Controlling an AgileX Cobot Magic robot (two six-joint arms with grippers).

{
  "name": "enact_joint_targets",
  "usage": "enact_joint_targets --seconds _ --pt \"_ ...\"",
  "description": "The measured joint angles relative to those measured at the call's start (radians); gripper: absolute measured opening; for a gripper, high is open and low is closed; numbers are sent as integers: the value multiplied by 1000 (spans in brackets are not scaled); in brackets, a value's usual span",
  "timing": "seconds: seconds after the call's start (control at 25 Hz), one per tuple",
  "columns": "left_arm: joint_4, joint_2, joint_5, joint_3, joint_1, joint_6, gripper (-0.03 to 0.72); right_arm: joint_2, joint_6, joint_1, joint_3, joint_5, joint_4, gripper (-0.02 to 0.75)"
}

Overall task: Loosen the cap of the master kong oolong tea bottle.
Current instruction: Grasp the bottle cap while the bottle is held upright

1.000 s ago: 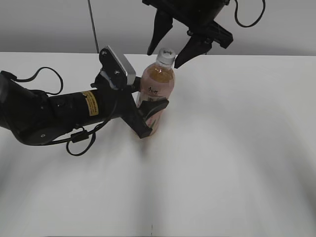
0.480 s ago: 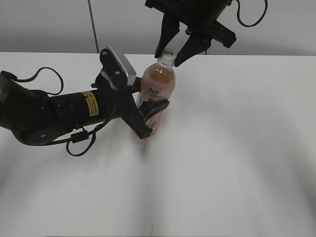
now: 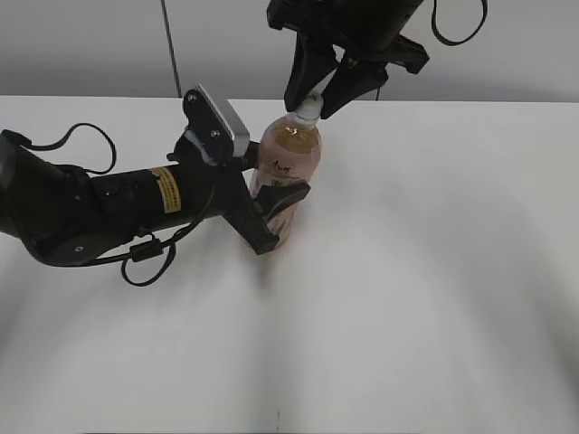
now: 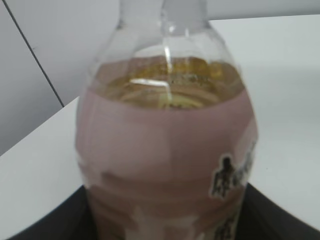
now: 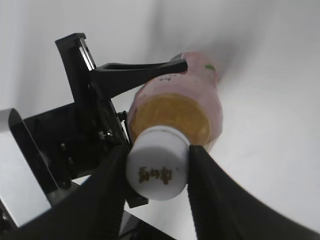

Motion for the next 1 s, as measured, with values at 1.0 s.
enact_joint_targets --seconds 1.0 --pt "3 0 6 1 0 8 399 -1 -1248 58 -10 -1 -197 280"
